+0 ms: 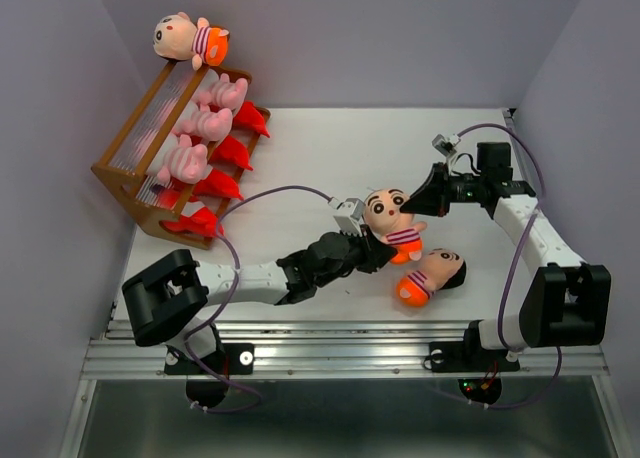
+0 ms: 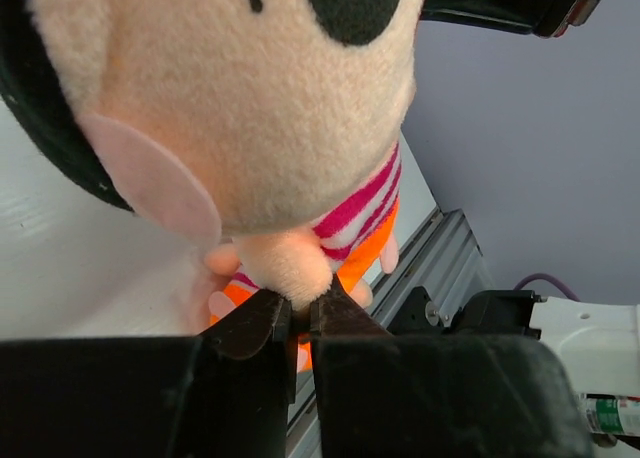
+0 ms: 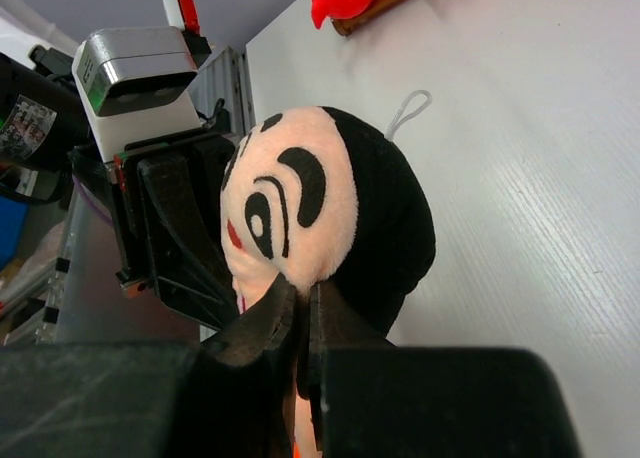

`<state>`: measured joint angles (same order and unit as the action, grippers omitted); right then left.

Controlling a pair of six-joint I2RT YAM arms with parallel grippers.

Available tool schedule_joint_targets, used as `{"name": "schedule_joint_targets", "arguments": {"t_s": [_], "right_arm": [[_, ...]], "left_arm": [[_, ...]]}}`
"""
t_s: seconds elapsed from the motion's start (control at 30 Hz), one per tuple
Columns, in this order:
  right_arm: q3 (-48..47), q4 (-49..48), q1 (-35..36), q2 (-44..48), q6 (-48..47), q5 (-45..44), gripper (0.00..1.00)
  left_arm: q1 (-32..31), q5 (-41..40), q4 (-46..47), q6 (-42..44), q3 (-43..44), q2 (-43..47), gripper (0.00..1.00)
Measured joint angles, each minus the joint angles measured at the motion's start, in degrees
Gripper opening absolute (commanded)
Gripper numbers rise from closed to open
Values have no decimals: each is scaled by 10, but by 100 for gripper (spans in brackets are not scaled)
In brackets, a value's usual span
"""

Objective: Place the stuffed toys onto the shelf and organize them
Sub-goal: Pass the stuffed toy from the right arm to the left

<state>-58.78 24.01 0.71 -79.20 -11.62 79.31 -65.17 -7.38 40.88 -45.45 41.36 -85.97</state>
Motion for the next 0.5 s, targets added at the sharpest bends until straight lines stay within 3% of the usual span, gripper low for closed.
{"name": "schedule_joint_targets", "arguments": {"t_s": [0.03, 0.1, 0.13, 0.17, 0.3, 0.5], "right_arm": [[0, 0, 0, 2, -2, 0, 13], [0, 0, 0, 6, -4, -2, 28], [0, 0, 0, 8, -5, -3, 38], [0, 0, 0, 9, -6, -5, 56], [0, 0, 0, 19, -6, -31, 100], [0, 8, -2, 54, -1, -97, 100]], "left_arm": [[0, -2, 0, 2, 0, 0, 0], [0, -5, 0, 6, 0, 0, 0], [0, -7, 0, 8, 0, 0, 0], [0, -11, -3, 10, 0, 2, 0], [0, -35, -32, 27, -10, 35, 0], [2, -99, -92, 49, -33, 142, 0]]}}
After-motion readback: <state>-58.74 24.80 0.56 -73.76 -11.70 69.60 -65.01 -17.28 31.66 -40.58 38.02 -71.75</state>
